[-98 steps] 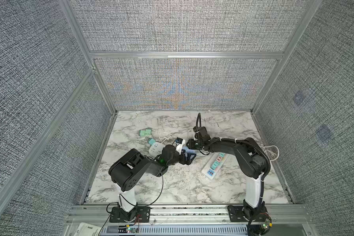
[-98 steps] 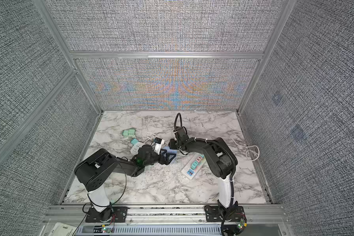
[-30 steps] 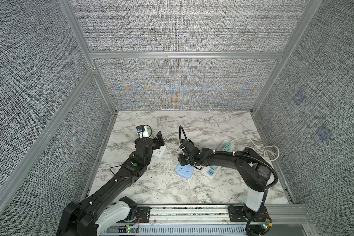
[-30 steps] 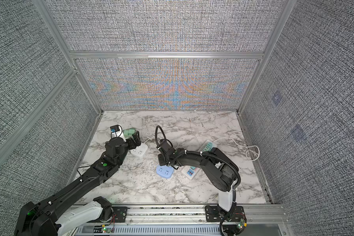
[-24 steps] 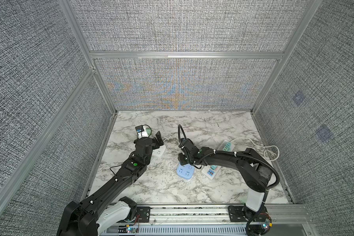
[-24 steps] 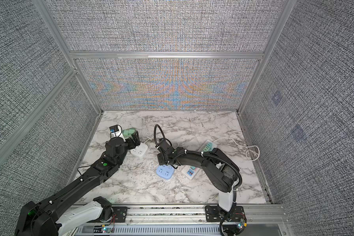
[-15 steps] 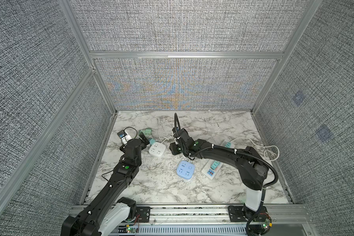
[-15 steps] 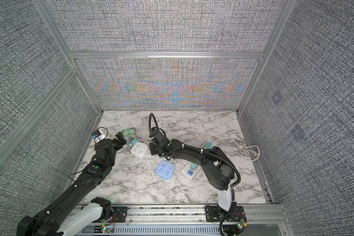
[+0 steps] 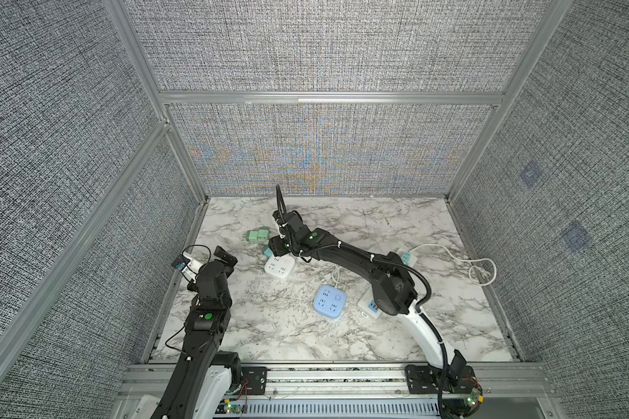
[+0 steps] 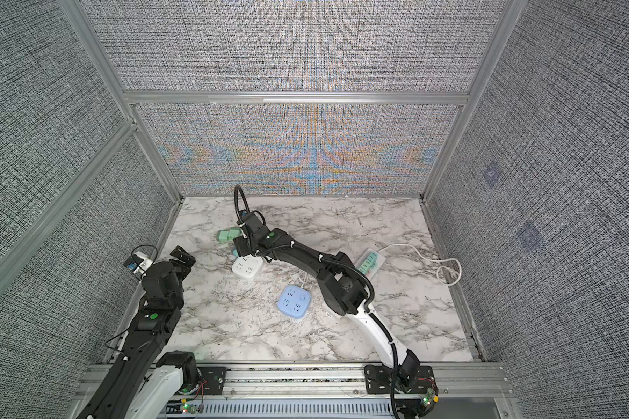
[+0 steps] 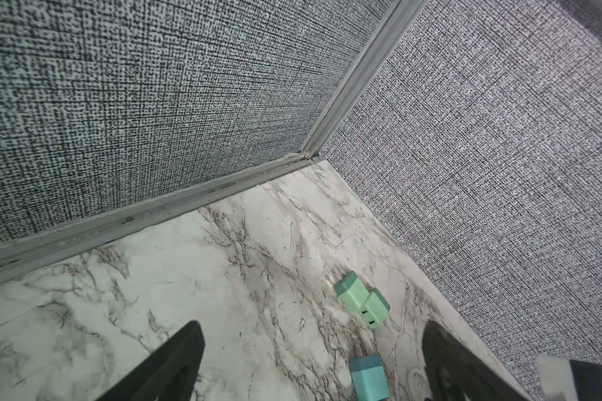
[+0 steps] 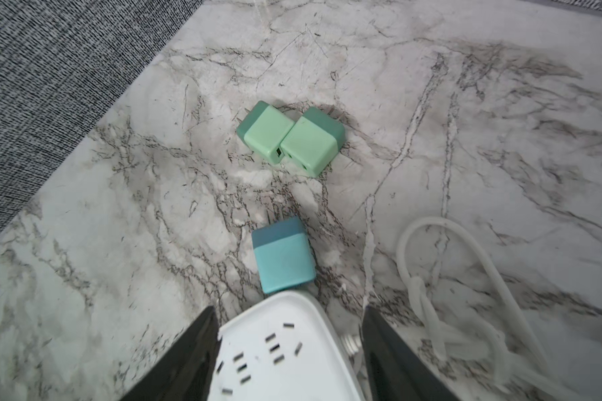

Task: Insert plugs into power strip
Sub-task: Move the socket to the center of the table.

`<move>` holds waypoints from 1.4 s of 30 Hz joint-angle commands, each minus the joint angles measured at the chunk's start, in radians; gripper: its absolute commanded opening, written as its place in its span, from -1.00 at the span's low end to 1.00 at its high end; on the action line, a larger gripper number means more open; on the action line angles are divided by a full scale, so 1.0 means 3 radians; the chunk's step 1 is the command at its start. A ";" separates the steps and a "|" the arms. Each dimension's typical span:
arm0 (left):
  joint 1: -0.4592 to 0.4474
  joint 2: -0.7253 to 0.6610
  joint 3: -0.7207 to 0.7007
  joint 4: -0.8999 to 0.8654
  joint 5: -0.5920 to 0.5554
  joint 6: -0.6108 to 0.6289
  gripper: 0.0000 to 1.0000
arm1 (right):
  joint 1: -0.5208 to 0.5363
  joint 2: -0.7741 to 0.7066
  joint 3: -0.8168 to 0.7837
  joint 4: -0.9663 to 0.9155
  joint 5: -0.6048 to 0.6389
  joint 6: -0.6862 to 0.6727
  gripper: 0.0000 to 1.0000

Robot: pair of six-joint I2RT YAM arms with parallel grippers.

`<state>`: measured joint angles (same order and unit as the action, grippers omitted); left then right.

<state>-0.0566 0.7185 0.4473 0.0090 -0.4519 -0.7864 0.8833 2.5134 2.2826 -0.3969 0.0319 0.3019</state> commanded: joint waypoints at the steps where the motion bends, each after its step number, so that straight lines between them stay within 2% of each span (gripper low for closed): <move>1: 0.0030 -0.0007 0.0020 -0.0002 0.0112 -0.0026 0.99 | -0.0007 0.0291 0.0458 -0.0486 -0.0068 -0.0149 0.41; 5: 0.0051 -0.0075 -0.0012 0.0020 0.0160 -0.0035 0.99 | -0.0022 0.0483 0.0573 -0.0384 -0.0178 -0.0228 0.59; 8: 0.0060 -0.0141 -0.0028 0.0022 0.0184 -0.0038 0.99 | -0.0040 0.0581 0.0600 -0.0273 -0.0250 -0.0270 0.64; 12: 0.0071 -0.0201 -0.0051 0.0036 0.0168 -0.0037 0.99 | -0.0040 0.0758 0.0793 -0.0232 -0.0344 -0.0286 0.65; 17: 0.0071 -0.0197 -0.0071 0.0090 0.0209 -0.0032 0.99 | -0.0017 0.0862 0.0732 0.0008 -0.0368 -0.0233 0.64; 23: 0.0081 -0.0180 -0.0080 0.0120 0.0246 -0.0032 0.99 | 0.0016 0.0973 0.0731 0.0129 -0.0262 -0.0217 0.49; 31: 0.0092 -0.0196 -0.0090 0.0140 0.0279 -0.0032 0.99 | 0.0021 0.0861 0.0562 0.0154 0.0052 -0.0222 0.04; 37: 0.0102 -0.0196 -0.0097 0.0154 0.0294 -0.0032 0.99 | 0.0027 0.0737 0.0458 0.0146 0.0108 -0.0222 -0.11; 42: 0.0107 -0.0195 -0.0104 0.0164 0.0306 -0.0031 0.99 | 0.0040 0.0591 0.0351 0.0193 0.0093 -0.0179 -0.12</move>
<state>-0.0254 0.6601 0.4164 0.0238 -0.3660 -0.7944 0.8917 2.7152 2.3978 -0.3145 0.0463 0.2401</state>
